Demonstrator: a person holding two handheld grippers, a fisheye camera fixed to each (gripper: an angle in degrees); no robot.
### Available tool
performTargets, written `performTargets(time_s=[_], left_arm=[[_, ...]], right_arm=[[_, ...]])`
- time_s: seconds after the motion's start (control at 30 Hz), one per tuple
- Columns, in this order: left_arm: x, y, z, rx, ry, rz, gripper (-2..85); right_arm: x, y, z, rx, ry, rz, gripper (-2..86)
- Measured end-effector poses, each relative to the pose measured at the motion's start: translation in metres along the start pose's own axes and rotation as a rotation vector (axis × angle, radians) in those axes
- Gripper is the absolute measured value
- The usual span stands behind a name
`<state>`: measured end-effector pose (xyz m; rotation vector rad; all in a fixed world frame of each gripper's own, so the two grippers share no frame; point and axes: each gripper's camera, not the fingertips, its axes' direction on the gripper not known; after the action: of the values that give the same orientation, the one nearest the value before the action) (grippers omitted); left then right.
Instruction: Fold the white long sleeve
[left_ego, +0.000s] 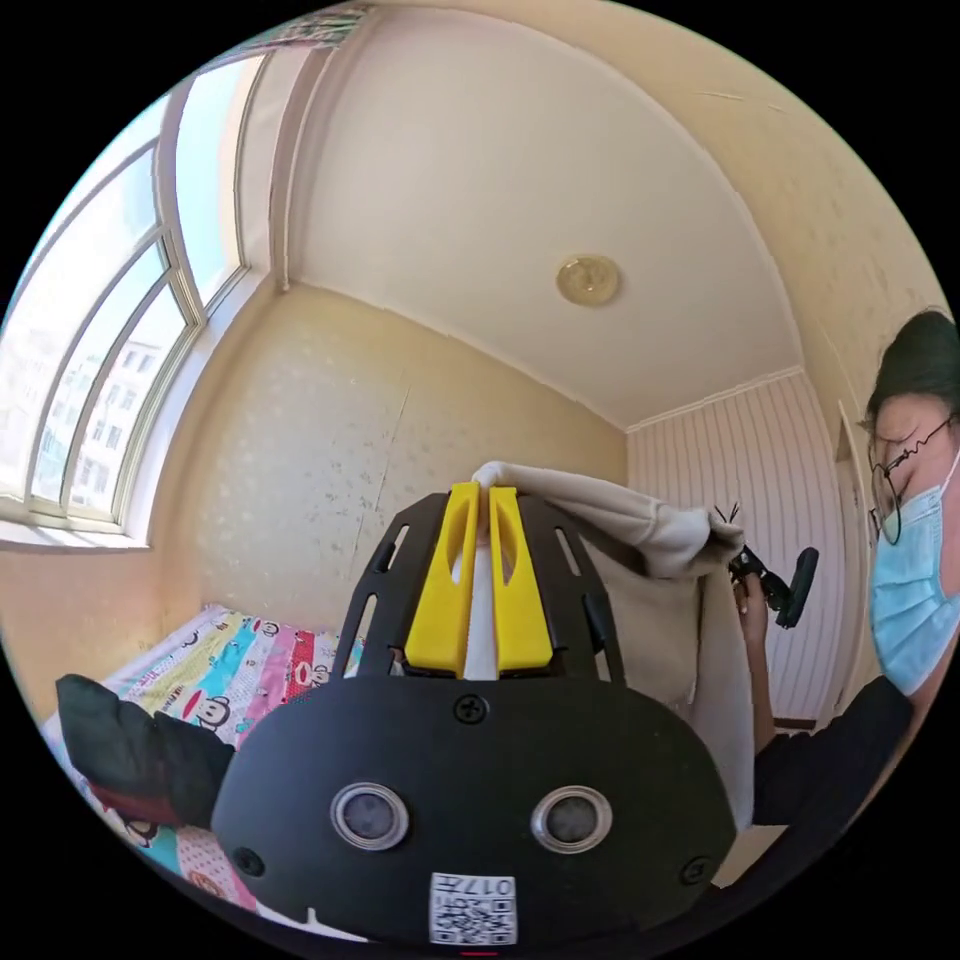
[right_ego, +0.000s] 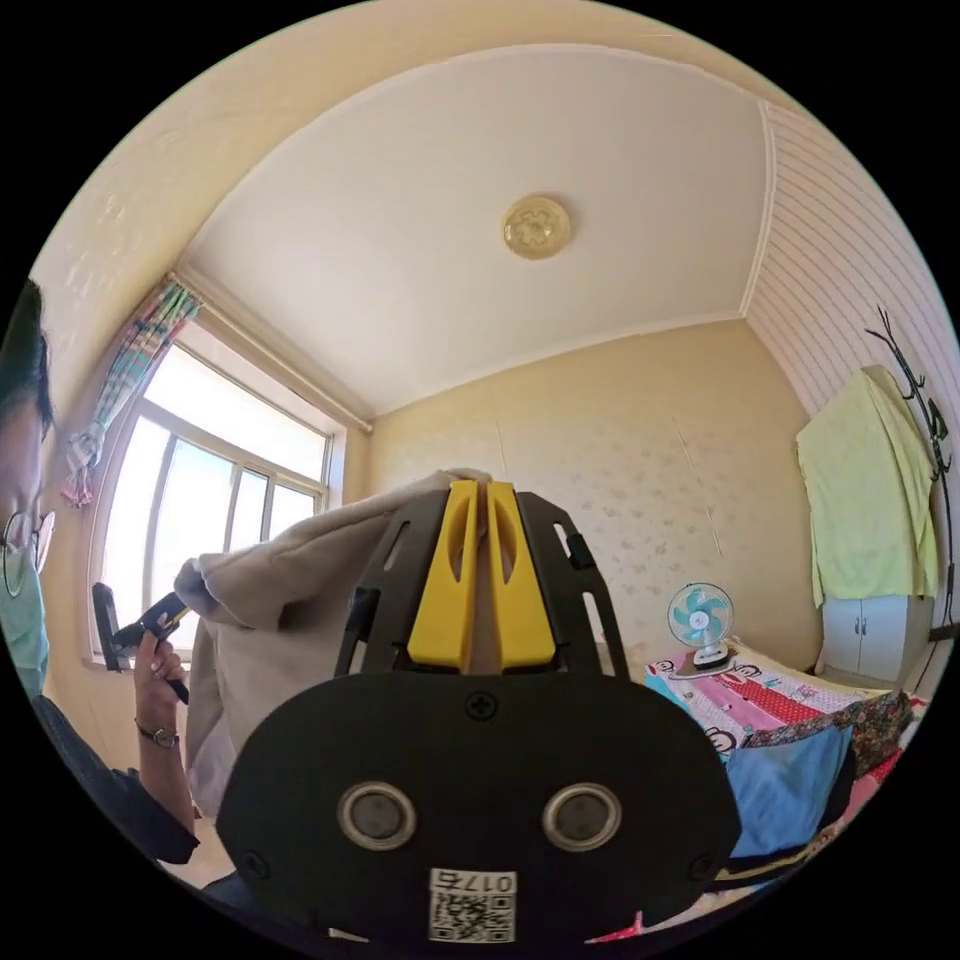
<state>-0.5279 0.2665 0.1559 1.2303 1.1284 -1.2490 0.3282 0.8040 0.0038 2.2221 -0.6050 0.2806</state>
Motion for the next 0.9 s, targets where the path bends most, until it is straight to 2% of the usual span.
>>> performTargets(time_s=[0.07, 0.2, 0.27, 0.3, 0.33, 0.37, 0.4, 0.43, 0.5, 0.57, 0.63, 0.73, 0.77, 0.8, 0.9], left_arm=[[-0.005, -0.011, 0.022, -0.022, -0.050, 0.030, 0.3], [-0.050, -0.016, 0.111, -0.177, -0.155, 0.024, 1.1], [-0.107, 0.007, 0.212, -0.331, -0.257, 0.032, 2.4], [-0.124, 0.018, 0.240, -0.380, -0.281, 0.039, 3.0], [-0.162, 0.049, 0.292, -0.500, -0.334, 0.026, 4.8], [-0.199, 0.083, 0.329, -0.643, -0.402, -0.048, 7.2], [-0.215, 0.102, 0.341, -0.712, -0.429, -0.088, 7.4], [-0.237, 0.138, 0.351, -0.802, -0.442, -0.126, 7.7], [-0.251, 0.191, 0.346, -0.870, -0.405, -0.096, 8.2], [-0.259, 0.264, 0.332, -1.052, -0.406, -0.031, 11.0], [-0.265, 0.313, 0.309, -1.158, -0.449, 0.001, 12.8], [-0.279, 0.351, 0.247, -1.186, -0.545, -0.026, 13.4], [-0.288, 0.353, 0.221, -1.161, -0.579, -0.076, 13.4], [-0.292, 0.352, 0.210, -1.150, -0.583, -0.109, 13.5], [-0.314, 0.345, 0.175, -1.176, -0.486, -0.274, 13.6]], right_arm=[[0.003, 0.002, 0.035, -0.082, 0.025, -0.032, 1.2], [0.037, 0.043, 0.195, -0.466, 0.050, -0.093, 1.9], [0.061, 0.091, 0.291, -0.690, 0.066, -0.104, 2.7], [0.078, 0.136, 0.348, -0.820, 0.065, -0.102, 3.5], [0.098, 0.188, 0.390, -0.945, 0.073, -0.065, 4.5], [0.108, 0.214, 0.405, -1.012, 0.101, -0.024, 5.4], [0.121, 0.262, 0.421, -1.128, 0.128, 0.030, 7.0], [0.124, 0.307, 0.422, -1.187, 0.092, 0.039, 8.3], [0.120, 0.374, 0.410, -1.256, 0.027, 0.028, 9.9], [0.117, 0.448, 0.390, -1.406, -0.028, 0.028, 12.0], [0.116, 0.542, 0.344, -1.592, -0.048, 0.097, 14.1], [0.111, 0.616, 0.271, -1.704, -0.078, 0.201, 13.6], [0.108, 0.620, 0.258, -1.672, -0.072, 0.182, 13.2], [0.103, 0.616, 0.235, -1.603, -0.051, 0.127, 8.8], [0.112, 0.598, 0.227, -1.664, -0.090, 0.063, 4.4]])
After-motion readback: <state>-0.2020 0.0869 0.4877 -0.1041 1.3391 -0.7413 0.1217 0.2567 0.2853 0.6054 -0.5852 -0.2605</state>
